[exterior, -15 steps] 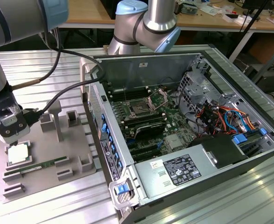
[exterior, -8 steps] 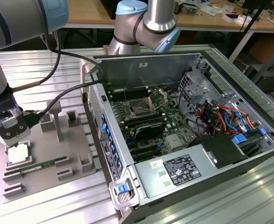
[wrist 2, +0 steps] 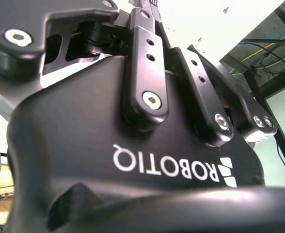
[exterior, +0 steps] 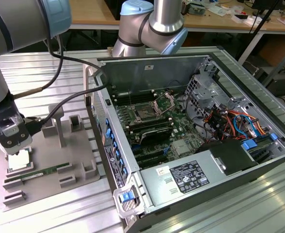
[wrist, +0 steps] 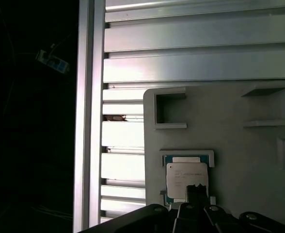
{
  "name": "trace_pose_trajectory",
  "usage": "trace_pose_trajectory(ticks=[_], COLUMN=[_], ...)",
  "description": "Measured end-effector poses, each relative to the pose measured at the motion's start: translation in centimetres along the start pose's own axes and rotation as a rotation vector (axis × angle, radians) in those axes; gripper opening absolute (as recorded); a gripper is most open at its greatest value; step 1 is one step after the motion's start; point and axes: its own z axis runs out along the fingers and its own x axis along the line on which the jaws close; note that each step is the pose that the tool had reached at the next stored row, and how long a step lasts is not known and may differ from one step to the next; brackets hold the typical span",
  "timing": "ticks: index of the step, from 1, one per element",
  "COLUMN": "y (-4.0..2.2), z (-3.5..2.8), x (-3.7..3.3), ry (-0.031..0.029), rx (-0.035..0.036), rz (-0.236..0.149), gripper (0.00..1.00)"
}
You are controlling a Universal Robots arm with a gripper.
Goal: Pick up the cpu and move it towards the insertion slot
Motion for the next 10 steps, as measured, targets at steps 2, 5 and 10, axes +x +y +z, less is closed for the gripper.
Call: trace_pose_trajectory(ticks=[2,5,10], y=[-0.06,-0.16,-0.33], z=[0.13,0.34,0.68], x=[0.00,0.01,0.02], ry=[0.0001,0.0000,0.0000], rx=[0.0000,0.0000,0.0000], rz=[0.000,0.000,0.000], gripper=[0.11,0.11,0.11])
